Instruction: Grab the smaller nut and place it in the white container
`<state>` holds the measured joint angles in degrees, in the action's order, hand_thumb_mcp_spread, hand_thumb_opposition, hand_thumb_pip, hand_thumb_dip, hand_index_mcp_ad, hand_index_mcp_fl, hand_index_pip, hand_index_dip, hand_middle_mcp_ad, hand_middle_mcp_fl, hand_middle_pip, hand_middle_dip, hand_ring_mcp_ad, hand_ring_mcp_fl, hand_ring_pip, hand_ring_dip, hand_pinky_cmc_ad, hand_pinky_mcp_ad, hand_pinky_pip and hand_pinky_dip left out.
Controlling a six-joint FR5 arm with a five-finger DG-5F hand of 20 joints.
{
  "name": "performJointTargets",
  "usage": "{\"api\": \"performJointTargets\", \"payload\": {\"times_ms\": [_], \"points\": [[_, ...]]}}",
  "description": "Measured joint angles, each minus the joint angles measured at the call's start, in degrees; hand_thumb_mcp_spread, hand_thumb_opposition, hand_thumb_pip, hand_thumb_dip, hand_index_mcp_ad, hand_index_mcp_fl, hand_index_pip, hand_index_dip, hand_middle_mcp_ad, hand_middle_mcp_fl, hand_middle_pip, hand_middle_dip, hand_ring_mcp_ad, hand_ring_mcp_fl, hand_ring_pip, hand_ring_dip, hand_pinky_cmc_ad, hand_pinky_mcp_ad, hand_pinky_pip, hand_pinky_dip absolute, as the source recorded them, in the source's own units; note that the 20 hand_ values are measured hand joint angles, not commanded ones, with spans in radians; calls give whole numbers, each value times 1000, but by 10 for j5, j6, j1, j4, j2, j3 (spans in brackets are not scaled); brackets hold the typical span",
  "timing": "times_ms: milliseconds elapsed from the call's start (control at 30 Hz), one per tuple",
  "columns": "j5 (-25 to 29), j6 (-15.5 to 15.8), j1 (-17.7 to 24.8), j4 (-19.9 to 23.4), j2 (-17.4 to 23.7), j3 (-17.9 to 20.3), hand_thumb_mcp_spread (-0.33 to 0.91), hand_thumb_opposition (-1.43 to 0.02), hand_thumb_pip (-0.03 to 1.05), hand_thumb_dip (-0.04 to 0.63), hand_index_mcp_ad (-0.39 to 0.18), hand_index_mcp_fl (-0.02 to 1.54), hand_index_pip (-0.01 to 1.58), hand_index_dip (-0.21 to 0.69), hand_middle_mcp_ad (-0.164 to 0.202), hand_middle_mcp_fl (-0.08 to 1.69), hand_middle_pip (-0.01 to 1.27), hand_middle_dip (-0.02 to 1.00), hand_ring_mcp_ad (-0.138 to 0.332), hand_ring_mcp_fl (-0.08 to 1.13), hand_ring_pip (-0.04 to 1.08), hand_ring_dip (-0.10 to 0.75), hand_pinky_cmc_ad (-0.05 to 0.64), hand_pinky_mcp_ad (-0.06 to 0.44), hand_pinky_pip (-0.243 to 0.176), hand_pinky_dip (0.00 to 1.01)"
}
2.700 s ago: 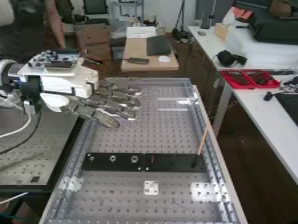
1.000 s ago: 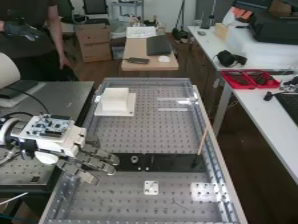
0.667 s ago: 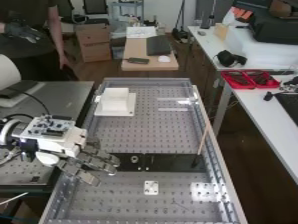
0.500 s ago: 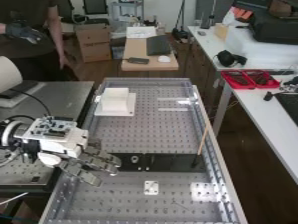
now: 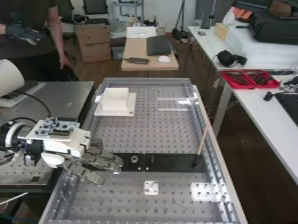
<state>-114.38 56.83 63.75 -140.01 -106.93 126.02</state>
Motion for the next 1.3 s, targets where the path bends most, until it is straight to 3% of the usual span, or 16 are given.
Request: {"api": "performJointTargets", "payload": {"times_ms": [433,1000,1300], "points": [[2,-6,1,-4,0,-1,463,-827,600,239,-117,3,1555,370,75,122,126,188,126,0,110,59,332,281,-12,190],[-2,-3,5,-10,-8,-6,466,-826,586,236,-117,7,1555,370,75,122,129,188,113,0,110,59,330,269,-12,190],[-14,-2,-1,-6,-6,-6,492,-826,585,239,-115,157,1525,304,75,133,126,190,113,0,110,59,330,262,-5,188]]}}
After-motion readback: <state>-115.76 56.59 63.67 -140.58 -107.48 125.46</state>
